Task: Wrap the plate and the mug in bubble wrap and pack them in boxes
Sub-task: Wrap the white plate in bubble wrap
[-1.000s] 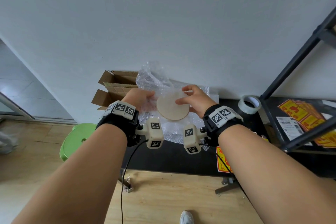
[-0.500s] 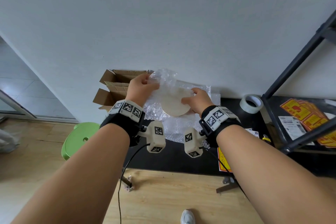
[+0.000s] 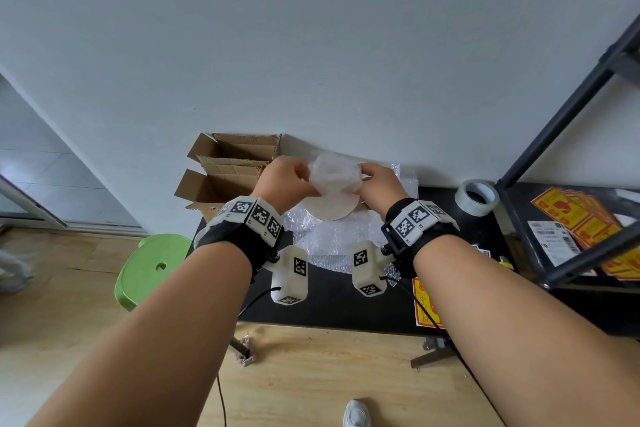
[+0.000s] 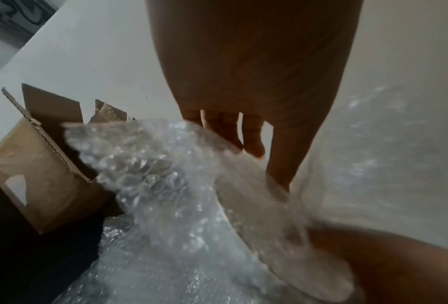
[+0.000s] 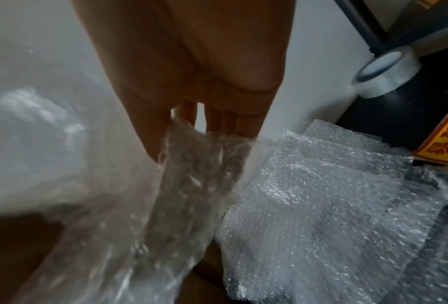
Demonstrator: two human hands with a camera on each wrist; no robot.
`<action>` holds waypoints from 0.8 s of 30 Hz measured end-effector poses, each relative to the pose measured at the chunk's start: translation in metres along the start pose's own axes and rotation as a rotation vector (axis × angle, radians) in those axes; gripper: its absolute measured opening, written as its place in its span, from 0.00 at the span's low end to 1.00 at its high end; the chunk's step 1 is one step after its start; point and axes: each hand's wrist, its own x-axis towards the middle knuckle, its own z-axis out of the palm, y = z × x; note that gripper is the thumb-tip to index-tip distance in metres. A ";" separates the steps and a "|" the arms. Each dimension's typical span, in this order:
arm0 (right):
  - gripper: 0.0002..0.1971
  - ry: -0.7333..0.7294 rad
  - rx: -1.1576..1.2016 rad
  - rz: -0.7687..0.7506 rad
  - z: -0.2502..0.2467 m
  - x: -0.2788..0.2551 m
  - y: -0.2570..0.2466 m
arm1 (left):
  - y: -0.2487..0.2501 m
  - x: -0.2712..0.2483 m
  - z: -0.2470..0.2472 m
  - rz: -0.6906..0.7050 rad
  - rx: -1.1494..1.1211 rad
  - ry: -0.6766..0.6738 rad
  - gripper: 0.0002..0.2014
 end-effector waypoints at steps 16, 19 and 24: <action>0.19 -0.167 0.124 -0.007 -0.002 -0.003 -0.012 | -0.012 -0.007 -0.007 -0.235 -0.316 -0.319 0.15; 0.22 -0.041 0.109 -0.042 -0.007 -0.004 -0.021 | -0.018 -0.001 -0.005 -0.338 -0.380 -0.139 0.25; 0.40 -0.173 -0.228 -0.297 -0.007 -0.017 -0.040 | -0.026 0.004 -0.001 -0.426 -0.300 -0.029 0.35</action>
